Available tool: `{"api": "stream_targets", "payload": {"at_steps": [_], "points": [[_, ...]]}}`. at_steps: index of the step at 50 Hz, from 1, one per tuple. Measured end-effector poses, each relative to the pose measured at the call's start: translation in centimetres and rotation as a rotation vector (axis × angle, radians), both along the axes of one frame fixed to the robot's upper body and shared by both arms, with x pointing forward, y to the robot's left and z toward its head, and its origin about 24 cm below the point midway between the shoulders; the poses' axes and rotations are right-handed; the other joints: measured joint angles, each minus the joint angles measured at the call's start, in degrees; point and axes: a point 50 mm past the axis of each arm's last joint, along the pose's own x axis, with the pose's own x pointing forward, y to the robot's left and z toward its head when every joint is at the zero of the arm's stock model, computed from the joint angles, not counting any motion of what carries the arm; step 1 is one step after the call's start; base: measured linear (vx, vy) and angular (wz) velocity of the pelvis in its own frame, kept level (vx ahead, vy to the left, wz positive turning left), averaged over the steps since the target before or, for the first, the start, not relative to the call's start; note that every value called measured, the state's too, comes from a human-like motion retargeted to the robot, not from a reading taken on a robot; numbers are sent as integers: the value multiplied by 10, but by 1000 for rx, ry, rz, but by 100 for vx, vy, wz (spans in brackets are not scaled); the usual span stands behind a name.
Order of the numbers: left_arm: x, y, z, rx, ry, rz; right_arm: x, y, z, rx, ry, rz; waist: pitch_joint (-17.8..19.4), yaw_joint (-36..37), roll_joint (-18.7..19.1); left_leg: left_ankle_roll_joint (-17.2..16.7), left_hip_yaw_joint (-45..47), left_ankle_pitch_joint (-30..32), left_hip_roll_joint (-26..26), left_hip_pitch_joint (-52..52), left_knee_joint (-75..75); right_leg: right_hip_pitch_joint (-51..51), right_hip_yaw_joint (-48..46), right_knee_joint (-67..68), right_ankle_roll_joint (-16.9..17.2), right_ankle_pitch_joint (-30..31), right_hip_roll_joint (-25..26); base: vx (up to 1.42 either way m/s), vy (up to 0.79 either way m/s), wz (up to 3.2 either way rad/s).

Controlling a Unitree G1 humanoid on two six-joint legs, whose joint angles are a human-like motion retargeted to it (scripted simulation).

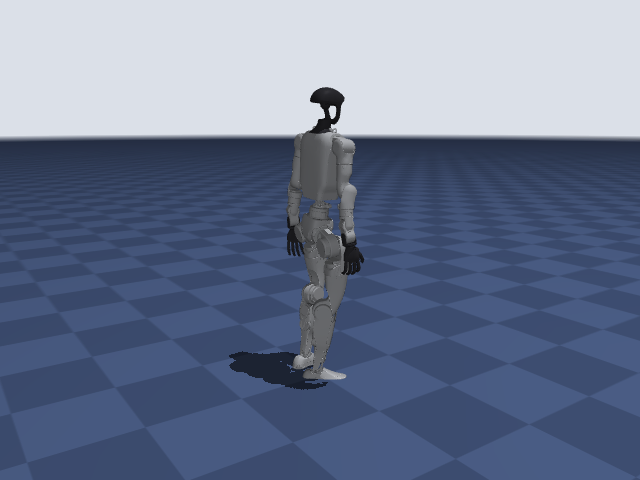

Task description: Walk run

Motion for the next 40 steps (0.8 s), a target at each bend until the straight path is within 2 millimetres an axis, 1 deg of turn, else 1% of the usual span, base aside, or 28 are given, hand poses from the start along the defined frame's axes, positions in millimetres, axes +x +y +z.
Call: {"api": "stream_targets", "payload": {"at_steps": [3,7,10,13,15,16,17,18,20,22,25,27,28,30,32,33,35,37,40], "points": [[-4,-2,0,5,9,11,-6,-1,0,3,12,-6,-6,15,1,1,24,-18,0,26,-8,12,-38,-2,5,0,-4,8,24,107],[-9,-7,-1,-15,19,27,-8,-2,0,5,24,24,-15,17,19,-7,46,-27,12,68,-62,33,-91,-6,14,-2,13,10,24,103],[-11,-11,-1,-35,40,29,-3,-1,0,21,18,65,-22,14,25,12,12,-10,8,55,-67,46,-120,0,33,-3,10,8,22,78],[0,-11,-1,-42,20,3,8,2,0,44,-16,96,-15,26,33,26,-12,-17,10,47,-65,30,-128,77,46,-15,-11,-2,20,59],[8,-12,-1,-55,-6,-30,14,0,1,37,-35,113,-14,36,43,24,-32,-16,16,48,-70,-8,-89,166,24,-18,-30,5,17,71],[10,-11,-1,-58,-9,-42,14,-1,1,22,-36,122,-20,36,43,26,-44,-13,12,45,-74,-38,-44,211,22,-22,-34,12,15,90],[11,-10,-1,-57,-12,-50,15,-1,1,8,-37,132,-25,34,42,29,-56,-9,7,42,-77,-66,5,249,25,-26,-32,15,17,112],[13,-8,-1,-49,-16,-51,15,1,0,-4,-36,141,-28,29,39,33,-69,-5,-2,40,-81,-92,62,274,39,-27,-21,13,14,126],[19,-5,0,-30,-35,-47,15,4,0,-13,-35,140,-25,23,38,39,-100,4,-12,42,-84,-115,147,289,66,-22,7,11,11,146],[27,-5,0,-24,-66,-45,12,7,-1,-2,-32,118,-17,17,38,41,-139,14,-19,46,-86,-118,193,271,66,-19,25,13,6,176],[36,-4,1,-34,-96,-46,3,11,-2,17,-21,95,-14,7,38,42,-201,27,-31,48,-84,-112,250,210,40,-12,50,20,2,194],[39,-4,1,-36,-108,-59,-5,15,-3,27,0,91,-13,-5,36,42,-247,34,-44,48,-81,-100,328,164,55,0,79,21,-1,222],[41,-3,2,-35,-114,-66,-8,17,-3,32,12,90,-11,-8,32,43,-264,37,-52,48,-79,-93,364,143,69,8,88,17,-3,223],[46,-3,2,-33,-126,-79,-16,20,-3,47,40,83,-5,-6,22,42,-295,41,-68,52,-77,-80,420,113,80,54,99,18,-5,209],[51,-4,3,-38,-135,-90,-22,23,-4,68,67,70,-4,9,23,38,-326,43,-69,49,-71,-81,367,128,39,41,94,19,-5,193],[52,-6,3,-44,-138,-92,-25,23,-4,74,80,66,-5,13,21,37,-344,46,-75,47,-69,-82,310,127,22,40,76,17,-5,189],[52,-9,2,-55,-141,-90,-29,25,-4,82,101,71,-7,33,15,38,-360,52,-86,44,-71,-64,263,105,-1,38,72,10,-2,168],[49,-11,2,-57,-137,-89,-30,26,-4,87,109,77,-3,40,14,34,-382,59,-93,42,-69,-50,256,88,6,37,69,4,-1,189],[40,-12,1,-51,-112,-92,-27,26,-4,85,104,87,2,47,10,18,-428,72,-108,37,-67,-37,193,71,1,33,50,2,0,199]]}}
